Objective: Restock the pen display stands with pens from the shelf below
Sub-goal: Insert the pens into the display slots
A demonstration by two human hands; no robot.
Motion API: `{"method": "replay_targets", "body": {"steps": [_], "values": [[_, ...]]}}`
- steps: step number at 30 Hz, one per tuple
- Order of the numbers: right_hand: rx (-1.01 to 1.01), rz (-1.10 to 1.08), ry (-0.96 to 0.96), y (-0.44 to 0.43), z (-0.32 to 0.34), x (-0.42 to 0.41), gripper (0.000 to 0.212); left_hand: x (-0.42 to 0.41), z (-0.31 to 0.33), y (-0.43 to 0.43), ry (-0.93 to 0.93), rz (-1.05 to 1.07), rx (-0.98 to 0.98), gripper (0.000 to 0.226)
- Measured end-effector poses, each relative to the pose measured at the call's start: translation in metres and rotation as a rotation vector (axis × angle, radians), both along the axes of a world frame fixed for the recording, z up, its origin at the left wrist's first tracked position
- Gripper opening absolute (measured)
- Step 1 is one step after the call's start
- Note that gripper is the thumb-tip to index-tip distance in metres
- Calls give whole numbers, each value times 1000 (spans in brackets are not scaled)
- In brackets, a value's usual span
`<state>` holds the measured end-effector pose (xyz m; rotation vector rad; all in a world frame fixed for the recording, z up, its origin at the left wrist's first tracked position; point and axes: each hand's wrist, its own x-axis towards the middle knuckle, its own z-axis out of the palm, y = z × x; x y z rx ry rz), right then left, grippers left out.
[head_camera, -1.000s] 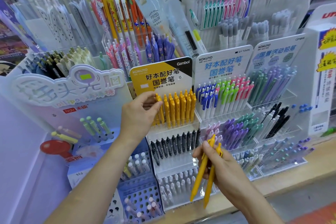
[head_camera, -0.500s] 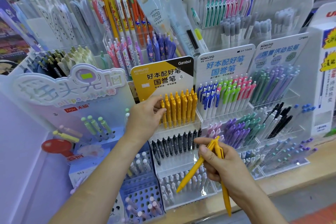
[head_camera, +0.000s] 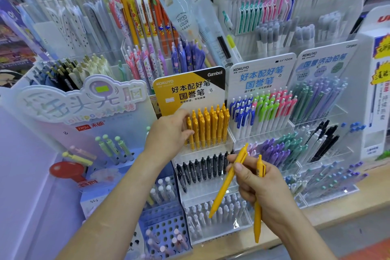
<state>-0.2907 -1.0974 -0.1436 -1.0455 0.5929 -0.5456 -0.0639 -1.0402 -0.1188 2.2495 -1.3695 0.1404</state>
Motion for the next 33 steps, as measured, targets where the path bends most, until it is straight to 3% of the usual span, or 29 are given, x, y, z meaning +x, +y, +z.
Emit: {"method": "replay_targets", "body": {"steps": [3,7,10,16,20,25,30,33], "values": [[-7,-7,-2,1,4,1,24,-19,10,11,95,29,-105,36],[-52,17,32,3,7,3,25,-68,25,26,768,-179,-155,15],[-105,50,77,6,11,5,24,-83,21,33,959,-233,-118,22],[-247,148,148,11,18,7,8,-79,18,45,1052,-191,-141,14],[-322,208,151,13,20,9,9,-78,20,49,1061,-200,-142,16],[-239,102,121,14,14,10,24,-75,23,49,1048,-181,-233,16],[-69,-43,89,2,1,6,34,-41,44,46,841,44,-586,18],[28,-83,34,-4,-3,5,32,-21,42,40,621,130,-591,21]]}}
